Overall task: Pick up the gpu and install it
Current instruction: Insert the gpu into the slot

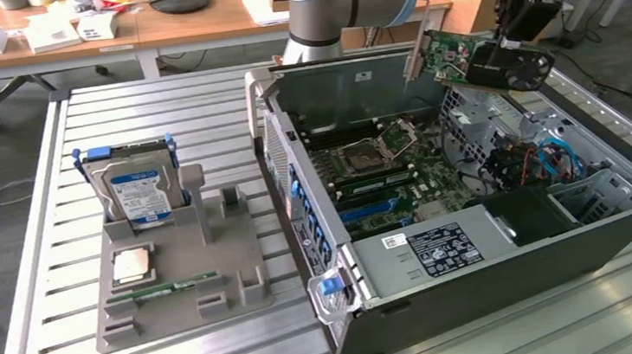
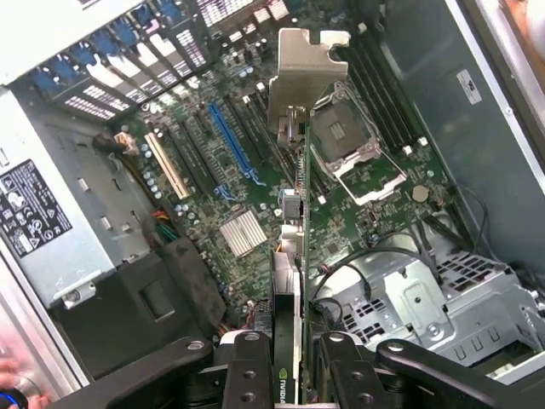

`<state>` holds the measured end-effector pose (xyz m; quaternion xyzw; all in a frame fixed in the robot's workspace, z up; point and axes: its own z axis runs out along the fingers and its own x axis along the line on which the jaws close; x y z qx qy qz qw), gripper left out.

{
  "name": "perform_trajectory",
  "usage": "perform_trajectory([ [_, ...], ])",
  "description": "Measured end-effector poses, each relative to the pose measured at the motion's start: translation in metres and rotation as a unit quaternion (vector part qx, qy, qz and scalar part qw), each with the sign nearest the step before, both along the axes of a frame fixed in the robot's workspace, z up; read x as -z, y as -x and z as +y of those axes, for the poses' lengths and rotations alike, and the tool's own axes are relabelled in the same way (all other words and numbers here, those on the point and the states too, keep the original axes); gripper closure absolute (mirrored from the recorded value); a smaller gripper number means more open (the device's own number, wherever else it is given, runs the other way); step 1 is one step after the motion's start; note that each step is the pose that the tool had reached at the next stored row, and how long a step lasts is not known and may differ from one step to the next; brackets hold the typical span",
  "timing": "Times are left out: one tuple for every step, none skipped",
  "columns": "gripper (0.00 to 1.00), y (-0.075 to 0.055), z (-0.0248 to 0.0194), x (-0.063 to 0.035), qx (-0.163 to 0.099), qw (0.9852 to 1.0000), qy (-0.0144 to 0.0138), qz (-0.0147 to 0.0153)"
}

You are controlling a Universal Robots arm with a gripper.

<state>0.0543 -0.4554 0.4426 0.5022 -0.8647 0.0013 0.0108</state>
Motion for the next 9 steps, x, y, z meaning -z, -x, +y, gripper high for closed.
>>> perform_trajectory([
  [0.74,0.0,0.0001,0.0,-0.007,1.0,0.0001,0.0],
  [0.74,0.0,0.0001,0.0,-0.014,0.9999,0.0001,0.0],
  [0.74,0.0,0.0002,0.0,-0.02,0.9998,0.0001,0.0],
  [0.74,0.0,0.0002,0.0,-0.027,0.9996,0.0002,0.0],
  [0.74,0.0,0.0003,0.0001,-0.034,0.9994,0.0002,0.0],
  [0.74,0.0,0.0003,0.0001,-0.04,0.9992,0.0002,0.0],
  [0.74,0.0,0.0004,0.0001,-0.047,0.9989,0.0003,0.0],
  [0.74,0.0,0.0004,0.0001,-0.054,0.9985,0.0003,0.0],
  [0.74,0.0,0.0005,0.0001,-0.061,0.9981,0.0002,0.0],
])
